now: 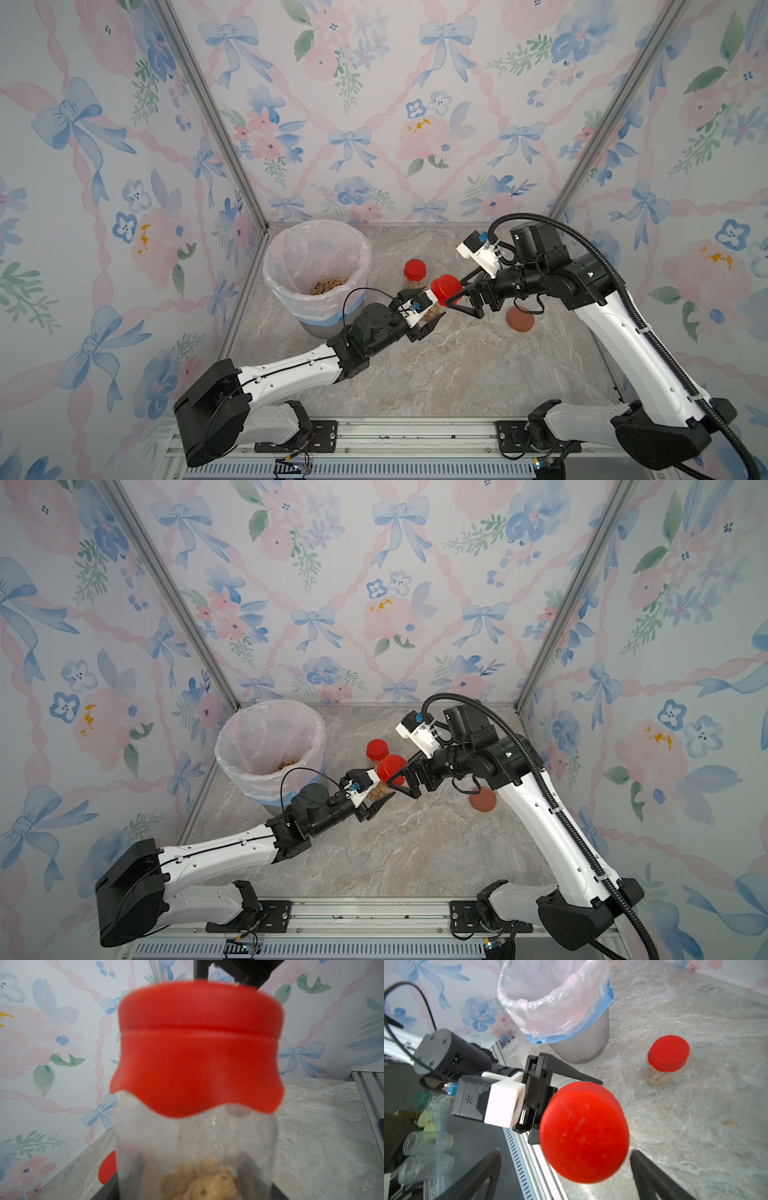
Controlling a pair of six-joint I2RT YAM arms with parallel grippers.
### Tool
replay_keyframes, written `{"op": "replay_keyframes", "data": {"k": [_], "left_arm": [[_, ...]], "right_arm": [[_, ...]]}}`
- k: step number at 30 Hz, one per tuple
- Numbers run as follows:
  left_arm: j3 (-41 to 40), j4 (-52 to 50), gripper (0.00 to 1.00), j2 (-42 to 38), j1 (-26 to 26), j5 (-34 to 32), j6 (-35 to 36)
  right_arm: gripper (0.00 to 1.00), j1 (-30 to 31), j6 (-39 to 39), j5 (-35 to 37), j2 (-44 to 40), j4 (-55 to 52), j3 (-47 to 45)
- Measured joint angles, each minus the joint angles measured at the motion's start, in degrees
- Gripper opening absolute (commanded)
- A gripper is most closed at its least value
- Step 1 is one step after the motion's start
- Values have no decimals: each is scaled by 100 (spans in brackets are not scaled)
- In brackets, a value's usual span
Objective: Empty moldy peanuts from jars
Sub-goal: Unscrew the lid from the jar.
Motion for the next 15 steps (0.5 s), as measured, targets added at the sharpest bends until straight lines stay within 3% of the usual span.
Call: {"op": "replay_keyframes", "data": {"k": [5,9,15], "left_arm": [[2,17,22,55,2,-671,195],[2,33,21,129,-9,-1246,402],[2,175,21,188,-72,-1690,592]], "right_arm": [[86,-289,2107,614,-83,334,-79],[84,-162,3740,887,-398,599,-595],[84,297,4734,1189,-131,479,-162]]}}
